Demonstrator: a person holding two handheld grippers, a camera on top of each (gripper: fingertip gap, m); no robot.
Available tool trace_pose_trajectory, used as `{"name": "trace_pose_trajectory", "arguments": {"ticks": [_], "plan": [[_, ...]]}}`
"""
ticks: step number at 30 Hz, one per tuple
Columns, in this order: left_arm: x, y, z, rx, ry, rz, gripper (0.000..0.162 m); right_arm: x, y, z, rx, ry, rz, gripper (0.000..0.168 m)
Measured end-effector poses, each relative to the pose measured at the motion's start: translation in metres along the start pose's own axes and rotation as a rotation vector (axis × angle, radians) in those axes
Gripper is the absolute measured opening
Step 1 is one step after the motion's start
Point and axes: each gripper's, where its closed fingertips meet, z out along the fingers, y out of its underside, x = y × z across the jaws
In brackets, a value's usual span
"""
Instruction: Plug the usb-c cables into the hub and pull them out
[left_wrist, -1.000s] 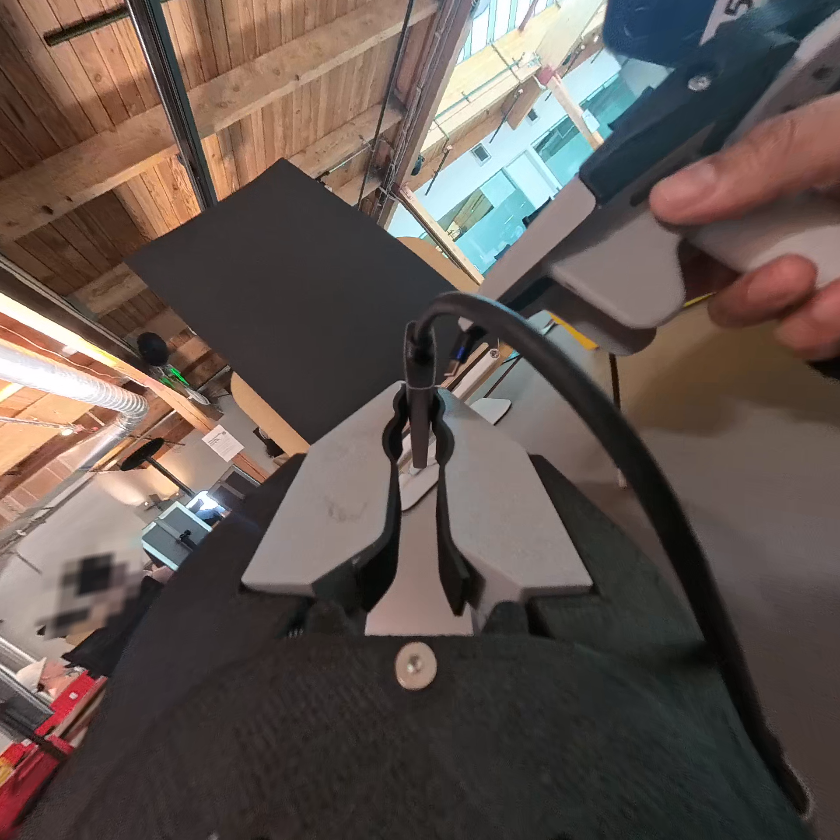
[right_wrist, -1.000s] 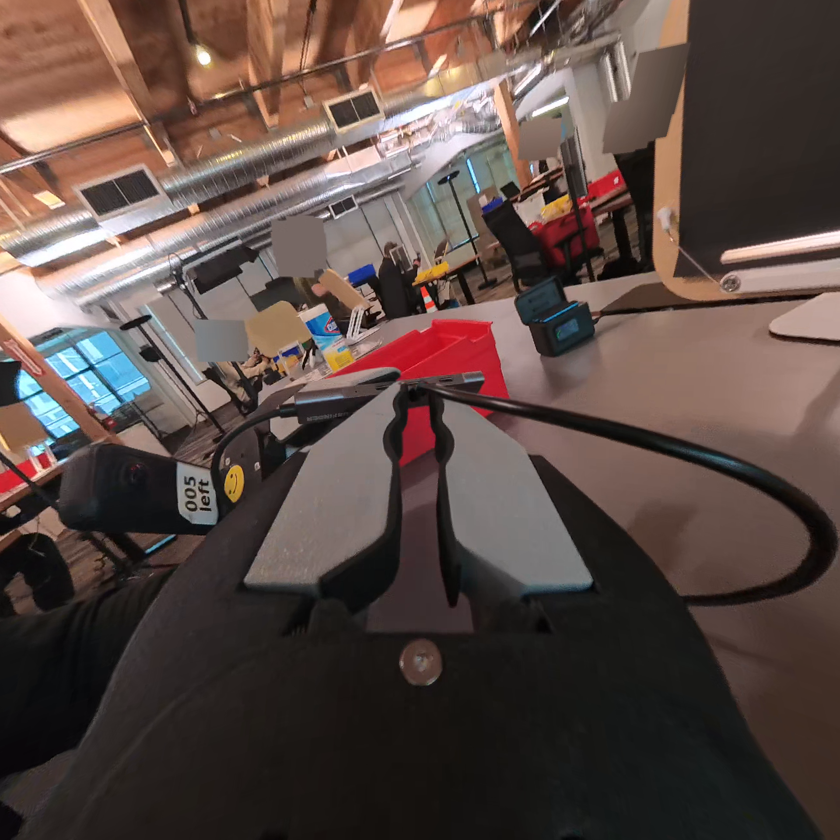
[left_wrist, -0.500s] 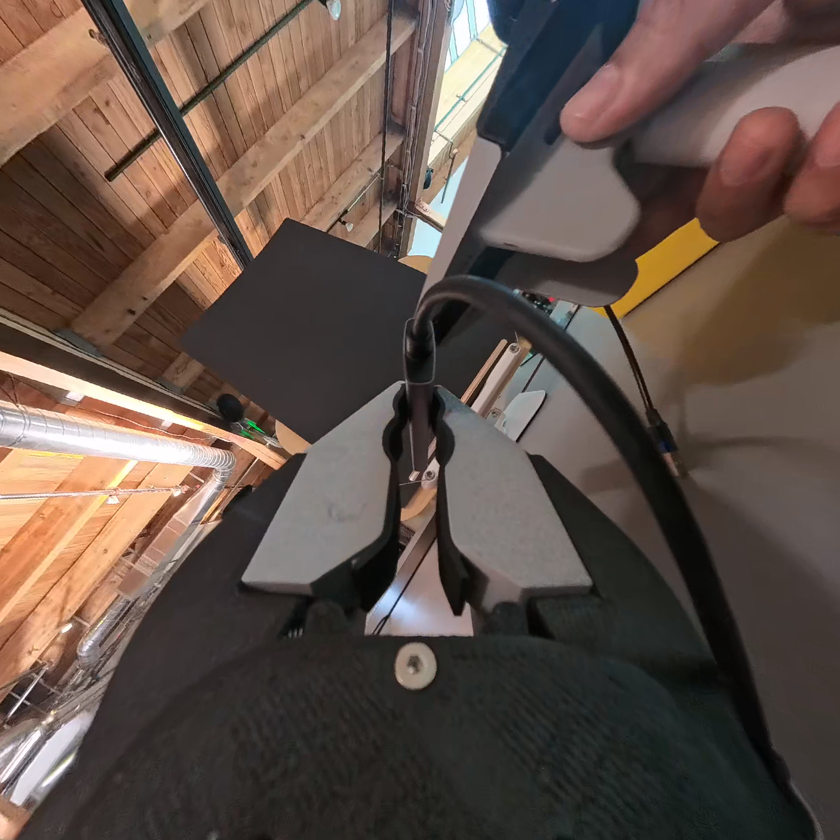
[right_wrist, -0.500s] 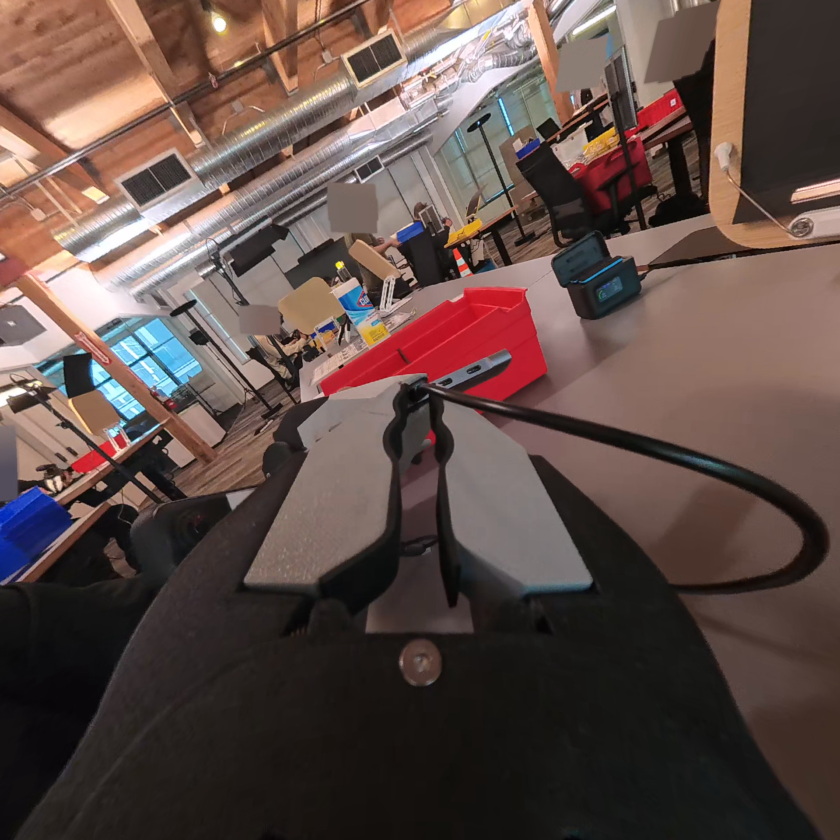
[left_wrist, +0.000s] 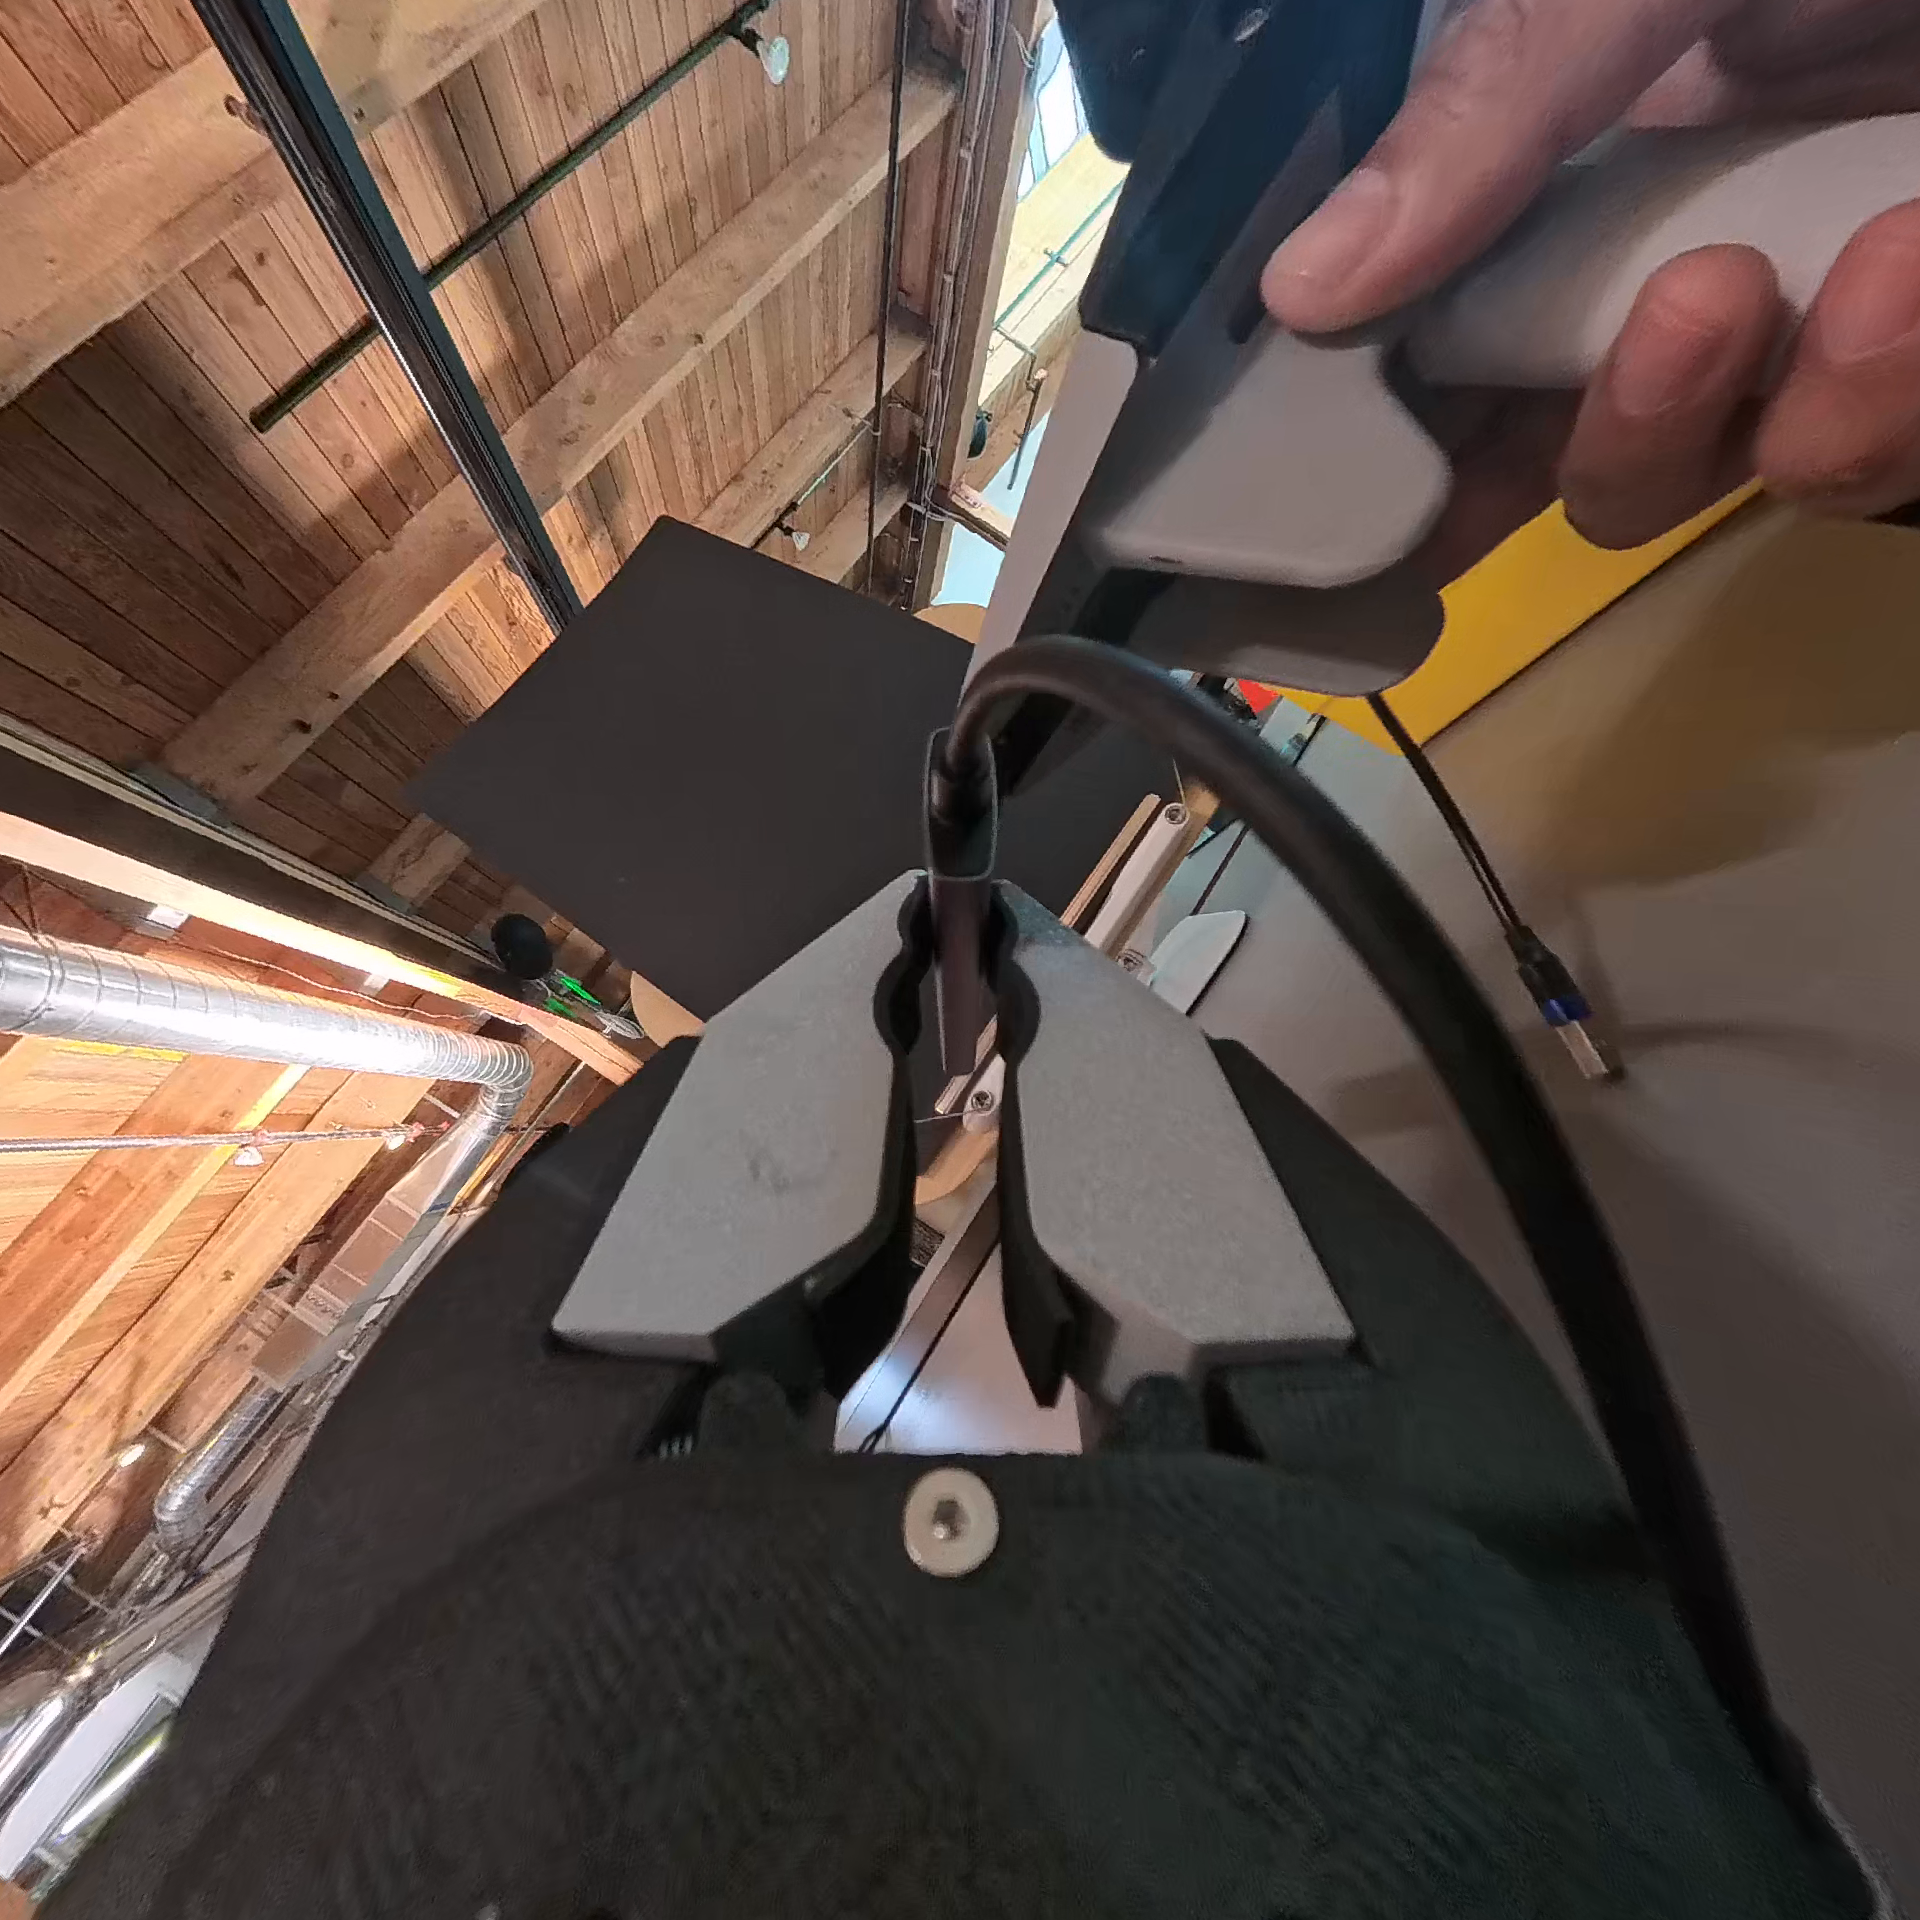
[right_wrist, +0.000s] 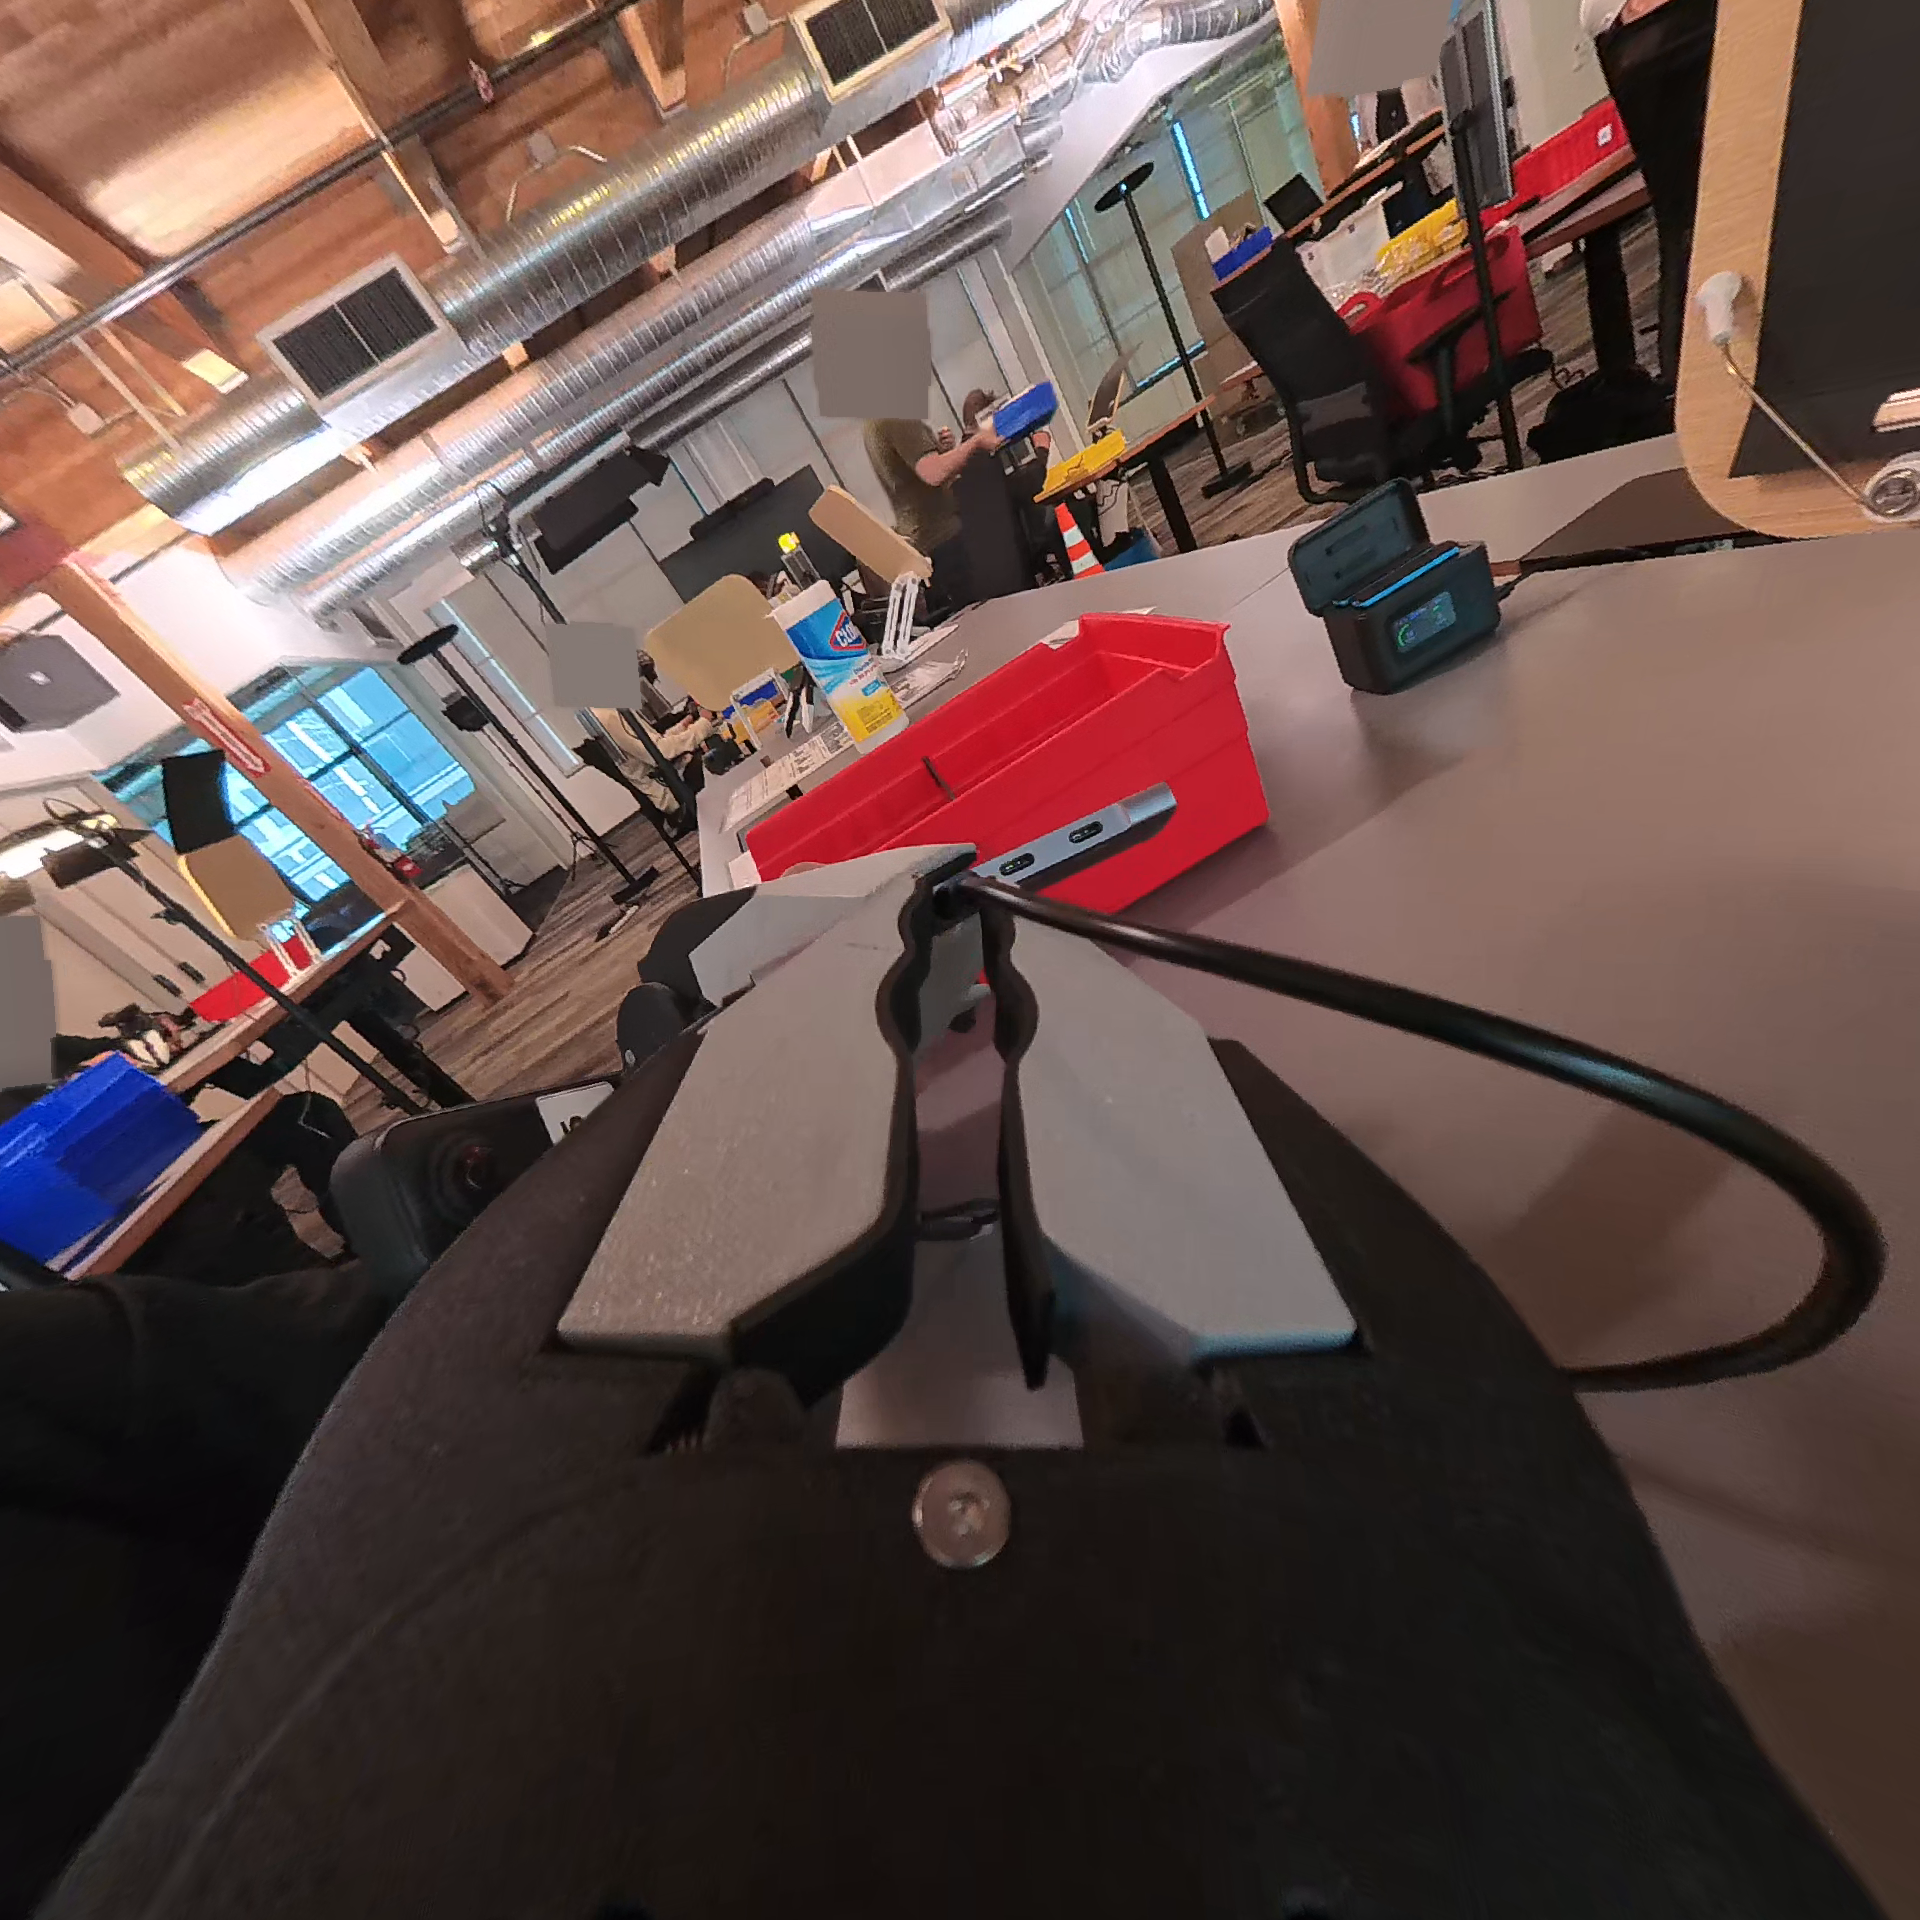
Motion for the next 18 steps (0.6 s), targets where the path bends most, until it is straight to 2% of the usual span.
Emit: {"name": "trace_pose_trajectory", "arguments": {"ticks": [18], "plan": [[0.0029,-0.0036,-0.0018,0.012,0.016,0.018,0.007,0.0001,0.0002,0.0006,-0.088,-0.019,0.006,0.005]]}}
